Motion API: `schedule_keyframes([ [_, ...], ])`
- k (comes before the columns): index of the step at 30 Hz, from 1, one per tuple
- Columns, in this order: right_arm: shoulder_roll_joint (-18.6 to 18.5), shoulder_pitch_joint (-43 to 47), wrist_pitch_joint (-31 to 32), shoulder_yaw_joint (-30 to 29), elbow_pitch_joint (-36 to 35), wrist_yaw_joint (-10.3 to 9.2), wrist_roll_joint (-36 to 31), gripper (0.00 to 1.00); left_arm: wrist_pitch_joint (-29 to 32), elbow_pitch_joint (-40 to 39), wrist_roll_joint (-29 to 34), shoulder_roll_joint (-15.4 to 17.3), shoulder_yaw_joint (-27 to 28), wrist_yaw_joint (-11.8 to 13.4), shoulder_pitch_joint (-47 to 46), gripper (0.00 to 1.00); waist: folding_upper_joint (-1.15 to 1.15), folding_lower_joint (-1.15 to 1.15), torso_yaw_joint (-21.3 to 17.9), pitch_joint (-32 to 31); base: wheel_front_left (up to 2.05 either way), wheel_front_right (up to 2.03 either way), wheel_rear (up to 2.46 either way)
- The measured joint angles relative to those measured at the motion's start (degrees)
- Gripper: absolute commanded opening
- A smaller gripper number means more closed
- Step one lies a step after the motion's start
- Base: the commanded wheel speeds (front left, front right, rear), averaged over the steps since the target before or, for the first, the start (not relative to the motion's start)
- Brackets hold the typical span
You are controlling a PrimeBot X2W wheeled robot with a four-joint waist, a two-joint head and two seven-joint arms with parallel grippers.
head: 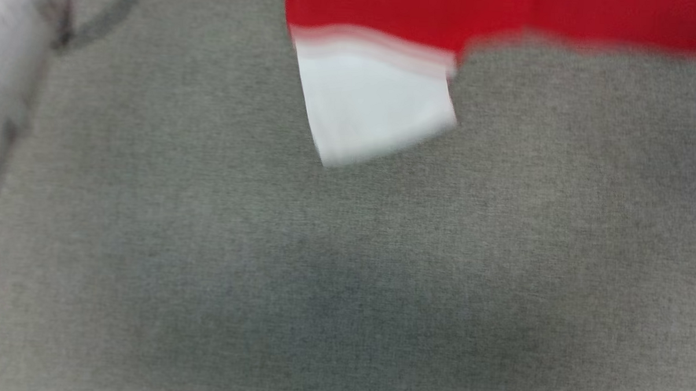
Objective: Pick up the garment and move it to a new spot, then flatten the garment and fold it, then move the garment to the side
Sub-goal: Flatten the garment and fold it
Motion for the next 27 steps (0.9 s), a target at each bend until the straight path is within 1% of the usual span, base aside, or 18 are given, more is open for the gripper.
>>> schedule_keyframes([
  [3, 2.8, -4.6, -4.6, -3.1, 3.3, 0.01, -0.6, 0.0, -1.1, 2.4, -2.5, -1.7, 4.4, 0.0, -6.5, 0.0, 0.0, 0.0, -1.0, 1.1, 0.0, 0.0, 0.0],
  [5, 3.5, -6.9, -7.4, -4.3, 5.3, 0.02, -1.7, 0.0, -1.4, 2.0, -2.5, -2.3, 5.7, 0.0, -9.1, 0.0, 0.0, 0.0, -1.5, 1.7, 0.0, 0.0, 0.0],
  [7, 3.6, -7.4, -8.3, -4.5, 7.2, 0.01, -2.3, 0.0, -1.6, 0.8, -2.8, -3.0, 6.0, 0.0, -8.9, 0.0, 0.0, 0.0, -1.8, 1.9, 0.0, 0.0, 0.0],
  [9, 4.0, -6.7, -8.4, -3.9, 8.5, 0.01, -2.4, 0.0, -1.6, -1.0, -2.9, -3.0, 5.2, 0.0, -6.9, 0.0, 0.0, 0.0, -1.7, 1.9, 0.0, 0.0, 0.0],
  [13, 4.7, -1.7, -8.3, -1.6, 8.4, 0.01, -1.4, 0.0, -1.7, -4.4, -3.5, -1.4, 2.8, 0.0, 1.9, 0.0, 0.0, 0.0, -1.3, 1.7, 0.0, 0.0, 0.0],
  [17, 4.3, 6.9, -7.2, 1.6, 6.1, 0.0, 1.8, 0.0, -1.8, -10.8, -7.4, 0.1, 0.6, 0.0, 12.8, 0.0, 0.0, 0.0, -1.0, 1.4, 0.0, 0.0, 0.0],
  [19, 3.6, 11.5, -6.5, 3.6, 3.9, 0.0, 3.4, 0.0, -1.2, -16.5, -10.7, 0.9, -1.0, 0.0, 18.8, 0.0, 0.0, 0.0, -1.1, 1.2, 0.0, 0.0, 0.0],
  [22, 2.5, 19.4, -5.5, 6.4, 0.0, 0.0, 5.9, 0.0, -1.0, -23.6, -12.5, 3.8, -2.9, 0.0, 27.3, 0.0, 0.0, 0.0, -1.4, 0.9, 0.0, 0.0, 0.0],
  [25, 1.5, 27.0, -4.7, 7.7, -4.4, 0.0, 9.7, 0.0, -1.5, -28.6, -12.6, 6.3, -2.9, 0.0, 34.6, 0.0, 0.0, 0.0, -1.7, 0.1, 0.0, 0.0, 0.0],
  [27, 0.2, 31.9, -4.0, 8.1, -7.3, 0.0, 12.1, 0.0, -1.6, -30.8, -11.0, 7.2, -3.5, 0.0, 39.2, 0.0, 0.0, 0.0, -1.8, -0.6, 0.0, 0.0, 0.0],
])
